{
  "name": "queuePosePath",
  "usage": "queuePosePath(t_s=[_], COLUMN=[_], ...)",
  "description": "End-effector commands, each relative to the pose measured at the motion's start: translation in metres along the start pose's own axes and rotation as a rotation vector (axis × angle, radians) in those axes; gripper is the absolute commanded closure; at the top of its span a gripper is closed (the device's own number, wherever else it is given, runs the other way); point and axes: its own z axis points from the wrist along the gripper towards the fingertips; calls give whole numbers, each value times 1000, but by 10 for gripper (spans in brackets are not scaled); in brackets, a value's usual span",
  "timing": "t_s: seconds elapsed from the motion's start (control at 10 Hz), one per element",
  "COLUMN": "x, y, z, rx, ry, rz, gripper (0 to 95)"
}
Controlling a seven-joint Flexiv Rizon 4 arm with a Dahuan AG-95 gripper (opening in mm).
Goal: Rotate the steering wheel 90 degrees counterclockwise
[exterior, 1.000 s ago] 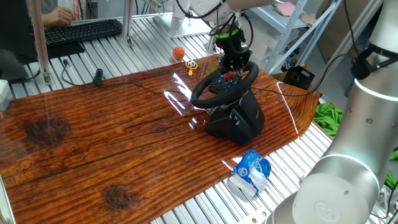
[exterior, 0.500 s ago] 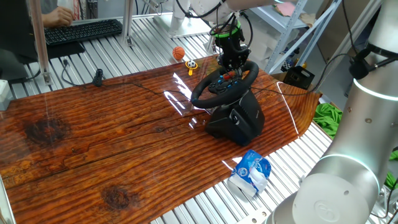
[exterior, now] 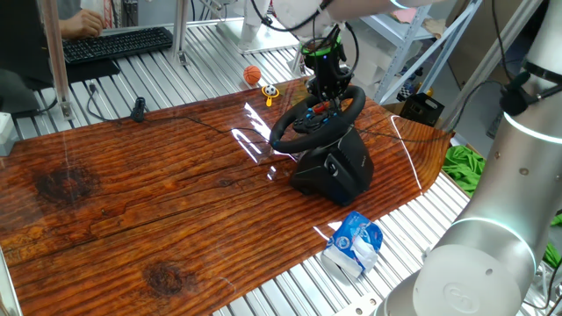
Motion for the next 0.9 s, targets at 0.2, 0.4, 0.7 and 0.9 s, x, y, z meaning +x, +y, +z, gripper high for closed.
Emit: queuePosePath(t_s=[0.2, 0.4, 0.7, 0.9], x=[0, 1, -6, -10], y=[0, 1, 12, 20], z=[0, -6, -25, -39], rx=[-9, -39, -156, -319], ry=[2, 16, 31, -11], rz=[-4, -8, -19, -104], gripper=[950, 950, 950, 950])
